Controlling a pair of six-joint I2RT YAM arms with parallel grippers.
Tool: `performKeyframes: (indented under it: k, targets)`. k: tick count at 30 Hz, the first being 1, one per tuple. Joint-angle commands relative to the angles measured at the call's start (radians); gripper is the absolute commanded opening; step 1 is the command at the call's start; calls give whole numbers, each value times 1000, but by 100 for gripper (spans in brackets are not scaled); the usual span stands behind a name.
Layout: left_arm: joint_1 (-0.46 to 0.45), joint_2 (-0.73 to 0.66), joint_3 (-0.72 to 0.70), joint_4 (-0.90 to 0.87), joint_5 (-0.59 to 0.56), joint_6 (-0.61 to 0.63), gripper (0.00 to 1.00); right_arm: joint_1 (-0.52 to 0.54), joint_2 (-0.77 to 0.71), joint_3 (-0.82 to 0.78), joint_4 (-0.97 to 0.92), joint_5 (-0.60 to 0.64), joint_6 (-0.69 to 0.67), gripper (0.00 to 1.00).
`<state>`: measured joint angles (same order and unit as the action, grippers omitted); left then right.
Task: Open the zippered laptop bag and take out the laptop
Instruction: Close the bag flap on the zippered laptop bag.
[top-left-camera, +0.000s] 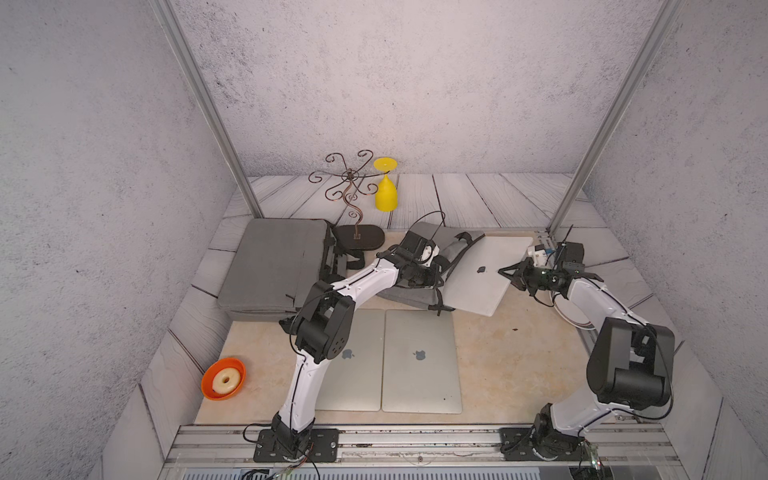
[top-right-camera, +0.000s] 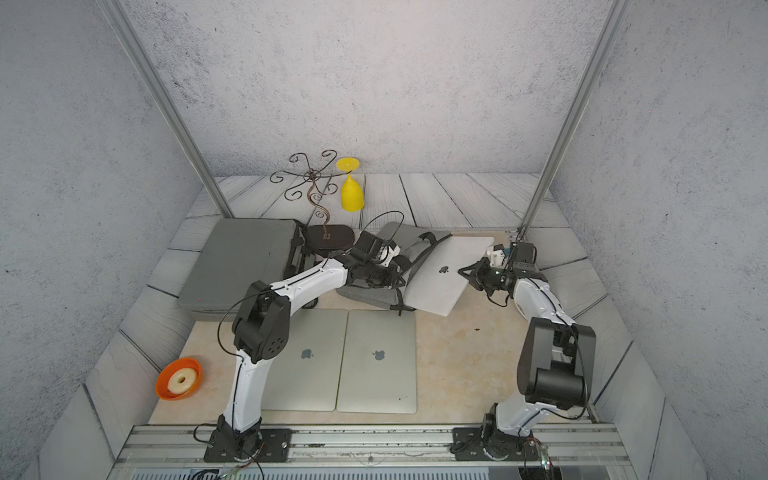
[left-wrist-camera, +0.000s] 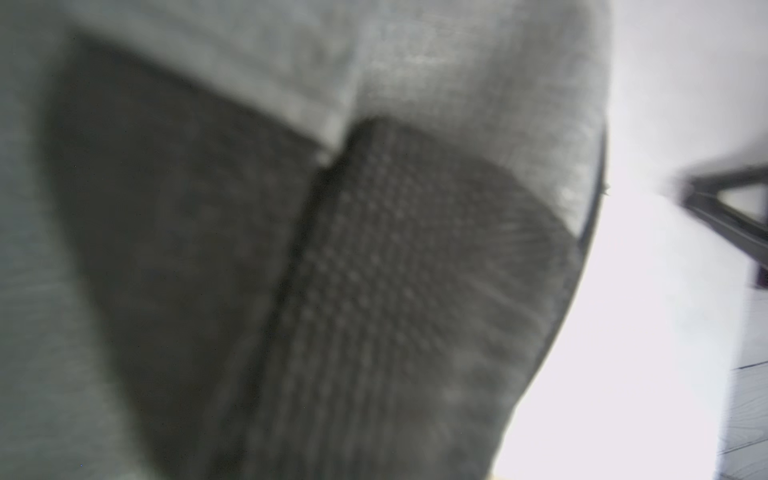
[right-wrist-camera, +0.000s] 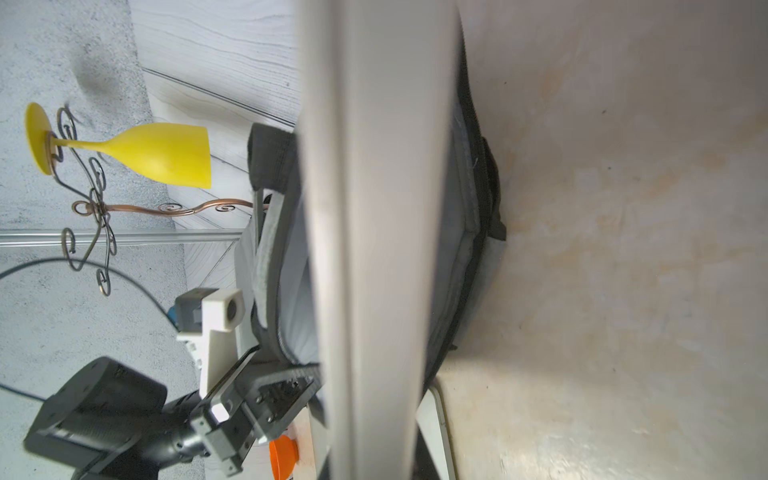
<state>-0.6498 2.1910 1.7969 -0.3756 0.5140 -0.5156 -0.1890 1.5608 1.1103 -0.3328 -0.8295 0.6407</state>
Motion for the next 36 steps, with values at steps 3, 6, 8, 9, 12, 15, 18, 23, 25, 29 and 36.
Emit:
performKeyframes:
  k: [3, 6, 8, 9, 12, 15, 18, 23, 25, 29, 36]
  targets:
    - [22, 87, 98, 75, -135, -80, 0, -53, -178, 42, -196, -54, -141, 0]
    - [20, 133, 160, 78, -135, -113, 0, -62, -229, 65, -292, -49, -184, 0]
    - [15, 154, 196, 69, -140, -112, 0, -66, -268, 61, -331, -48, -194, 0]
    - [15, 167, 212, 70, -138, -117, 0, -66, -286, 53, -346, -57, -197, 0]
    - [10, 198, 255, 78, -123, -138, 0, -66, -335, 14, -374, -88, -195, 0]
    - [-6, 219, 293, 74, -89, -121, 0, -66, -383, -13, -401, -105, -192, 0]
    - [-23, 202, 288, 72, -41, -79, 4, -65, -420, -29, -449, -133, -210, 0]
    - [-27, 128, 220, 63, 52, -45, 25, -65, -465, -91, -466, -184, -220, 0]
    - [-27, 92, 188, 55, 85, -32, 32, -65, -489, -116, -468, -188, -214, 0]
    - [-27, 3, 117, 58, 155, -6, 47, -65, -532, -149, -515, -186, -224, 0]
    - [-15, -140, 35, -13, 216, 55, 57, -62, -595, -162, -562, -191, -205, 0]
